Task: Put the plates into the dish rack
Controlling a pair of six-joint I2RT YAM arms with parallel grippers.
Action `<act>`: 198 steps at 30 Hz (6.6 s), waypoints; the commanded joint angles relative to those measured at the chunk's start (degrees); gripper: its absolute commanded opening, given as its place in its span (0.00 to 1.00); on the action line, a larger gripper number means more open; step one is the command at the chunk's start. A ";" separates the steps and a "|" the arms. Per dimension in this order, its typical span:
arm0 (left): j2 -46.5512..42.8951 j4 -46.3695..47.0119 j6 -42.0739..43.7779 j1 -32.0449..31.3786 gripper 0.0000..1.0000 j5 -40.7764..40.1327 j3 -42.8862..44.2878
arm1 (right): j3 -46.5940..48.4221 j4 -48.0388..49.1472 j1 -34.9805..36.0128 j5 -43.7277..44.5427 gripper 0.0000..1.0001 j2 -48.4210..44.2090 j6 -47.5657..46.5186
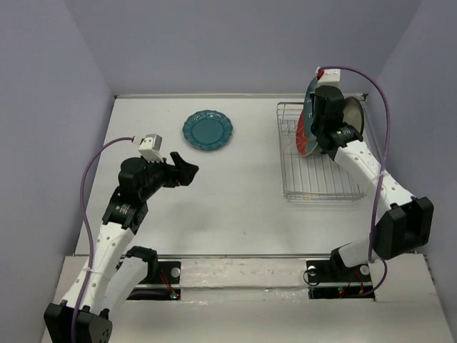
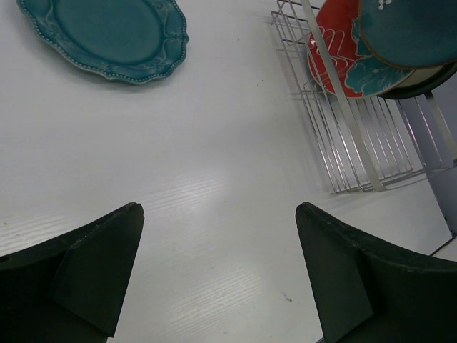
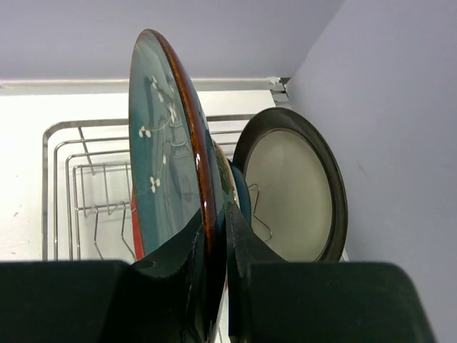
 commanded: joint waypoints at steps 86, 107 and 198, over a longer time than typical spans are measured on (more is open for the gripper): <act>77.51 57.11 -41.61 6.86 0.18 -11.67 18.27 | -39.20 15.50 -0.15 -31.71 0.86 -31.08 35.67; 49.50 92.10 -53.57 5.28 0.06 0.72 -16.27 | -34.02 8.47 -0.15 -49.87 0.94 -34.78 41.11; -6.95 -0.98 6.11 -5.27 0.99 -10.87 5.79 | 3.78 11.02 4.86 9.16 0.07 -0.06 -1.94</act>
